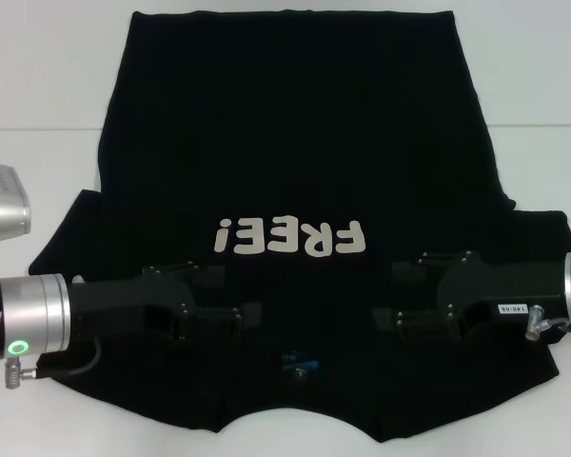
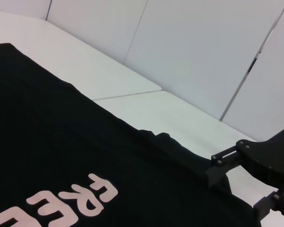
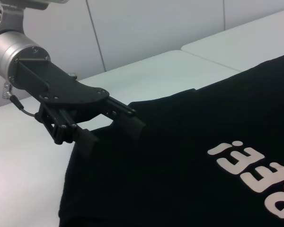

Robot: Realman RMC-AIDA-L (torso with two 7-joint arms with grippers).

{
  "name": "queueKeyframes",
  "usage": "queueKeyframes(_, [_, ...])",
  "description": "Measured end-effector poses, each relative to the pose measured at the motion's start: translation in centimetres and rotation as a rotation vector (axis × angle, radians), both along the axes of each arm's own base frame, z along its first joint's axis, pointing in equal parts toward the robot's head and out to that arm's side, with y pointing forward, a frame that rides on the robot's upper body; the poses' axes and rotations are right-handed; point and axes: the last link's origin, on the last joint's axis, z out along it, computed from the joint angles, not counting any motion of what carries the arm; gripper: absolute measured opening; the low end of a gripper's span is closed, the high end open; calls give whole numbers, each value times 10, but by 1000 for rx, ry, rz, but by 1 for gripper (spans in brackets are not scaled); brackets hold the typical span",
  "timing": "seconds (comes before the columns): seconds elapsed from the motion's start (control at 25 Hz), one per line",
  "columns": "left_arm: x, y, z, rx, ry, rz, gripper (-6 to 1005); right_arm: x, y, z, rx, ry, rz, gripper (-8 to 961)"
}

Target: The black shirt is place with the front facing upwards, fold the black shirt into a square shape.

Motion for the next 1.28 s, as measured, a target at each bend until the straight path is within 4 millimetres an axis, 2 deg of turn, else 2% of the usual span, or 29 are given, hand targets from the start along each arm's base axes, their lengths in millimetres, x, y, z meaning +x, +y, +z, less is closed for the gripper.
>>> queueKeyframes(0.44, [-1, 0, 1, 0, 0, 6, 947, -2, 0, -1, -4, -2, 6, 823])
queueKeyframes(0.56, [-4, 1, 7, 22, -28, 43, 947, -2, 4, 4, 18, 32, -34, 822])
queueKeyframes(0.72, [-24, 8, 40, 130, -157, 272, 948, 0, 20, 30, 135, 208, -249, 821])
queueKeyframes(0.8, [-50, 8, 74, 181, -285, 516, 948, 5, 25, 44, 171, 288, -355, 821])
queueKeyframes(0.92, [-59, 5, 83, 185, -324, 596, 948, 14, 30, 58, 186, 351, -492, 820])
queueKeyframes(1.0, [-85, -6, 103, 211, -398, 784, 948, 21, 34, 63, 199, 357, -557, 820])
queueKeyframes(1.12, [-100, -9, 106, 249, -407, 871, 948, 29, 38, 65, 231, 358, -619, 819])
queueKeyframes(1.28, [-114, -6, 93, 291, -376, 941, 948, 32, 39, 63, 247, 354, -636, 818])
